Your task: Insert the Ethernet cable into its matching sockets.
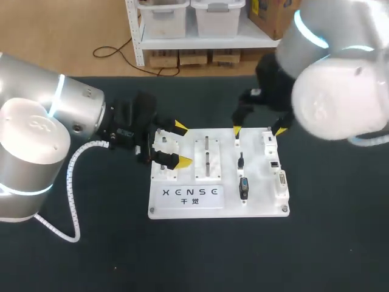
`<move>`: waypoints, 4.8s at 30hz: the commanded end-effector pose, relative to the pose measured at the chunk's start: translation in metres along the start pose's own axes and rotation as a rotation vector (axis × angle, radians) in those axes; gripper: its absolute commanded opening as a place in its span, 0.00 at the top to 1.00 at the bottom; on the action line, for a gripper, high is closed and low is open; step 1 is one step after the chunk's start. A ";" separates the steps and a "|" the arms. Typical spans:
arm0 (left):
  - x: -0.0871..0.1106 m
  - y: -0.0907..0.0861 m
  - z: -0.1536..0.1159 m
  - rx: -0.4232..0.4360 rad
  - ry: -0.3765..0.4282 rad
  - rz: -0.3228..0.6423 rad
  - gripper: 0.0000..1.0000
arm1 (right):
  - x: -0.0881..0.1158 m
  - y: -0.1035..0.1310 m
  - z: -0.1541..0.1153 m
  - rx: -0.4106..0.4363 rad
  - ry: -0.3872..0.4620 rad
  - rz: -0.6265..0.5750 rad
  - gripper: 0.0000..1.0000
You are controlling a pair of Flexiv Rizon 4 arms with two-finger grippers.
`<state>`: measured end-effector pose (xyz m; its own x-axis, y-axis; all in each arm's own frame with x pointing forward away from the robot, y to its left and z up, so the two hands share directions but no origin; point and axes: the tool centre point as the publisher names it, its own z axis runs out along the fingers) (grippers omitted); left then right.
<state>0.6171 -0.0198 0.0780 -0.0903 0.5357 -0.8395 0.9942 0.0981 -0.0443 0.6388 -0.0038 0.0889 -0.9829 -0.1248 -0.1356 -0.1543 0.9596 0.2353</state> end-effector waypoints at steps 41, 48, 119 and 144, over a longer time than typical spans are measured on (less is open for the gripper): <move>0.001 0.001 0.001 0.001 0.000 0.000 0.00 | 0.020 0.004 0.074 0.198 0.110 -0.006 1.00; 0.001 0.001 0.001 0.001 0.000 0.000 0.00 | 0.017 0.004 0.067 0.194 0.114 -0.011 1.00; 0.001 0.001 0.001 0.001 0.000 0.000 0.00 | 0.026 -0.067 0.044 0.227 0.151 0.074 1.00; 0.001 0.001 0.001 0.001 0.000 0.000 0.00 | 0.032 -0.073 0.072 0.248 0.178 0.062 1.00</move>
<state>0.6171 -0.0198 0.0780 -0.0903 0.5357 -0.8396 0.9942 0.0981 -0.0444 0.6253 -0.0597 0.0157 -0.9952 -0.0865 0.0456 -0.0867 0.9962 -0.0028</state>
